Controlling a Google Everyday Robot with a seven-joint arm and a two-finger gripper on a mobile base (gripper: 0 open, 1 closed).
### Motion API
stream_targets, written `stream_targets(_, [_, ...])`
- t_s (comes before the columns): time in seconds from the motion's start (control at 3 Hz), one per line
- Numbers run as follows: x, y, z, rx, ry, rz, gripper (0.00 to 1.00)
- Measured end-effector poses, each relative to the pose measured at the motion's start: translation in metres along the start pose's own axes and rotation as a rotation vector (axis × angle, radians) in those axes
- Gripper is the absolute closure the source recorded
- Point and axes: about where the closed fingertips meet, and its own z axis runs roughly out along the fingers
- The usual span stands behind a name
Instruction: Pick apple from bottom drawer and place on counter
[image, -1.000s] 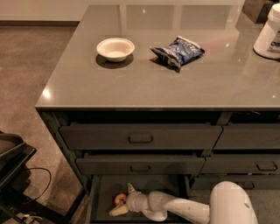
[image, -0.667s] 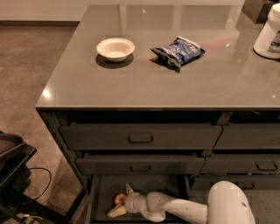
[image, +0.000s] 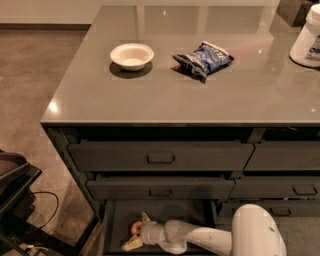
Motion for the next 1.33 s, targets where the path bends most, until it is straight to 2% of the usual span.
stream_targets(0.33, [0.0002, 0.0001, 0.0002, 0.0, 0.001, 0.0, 0.18])
stream_targets(1.33, [0.0002, 0.0002, 0.0003, 0.0, 0.001, 0.0, 0.88])
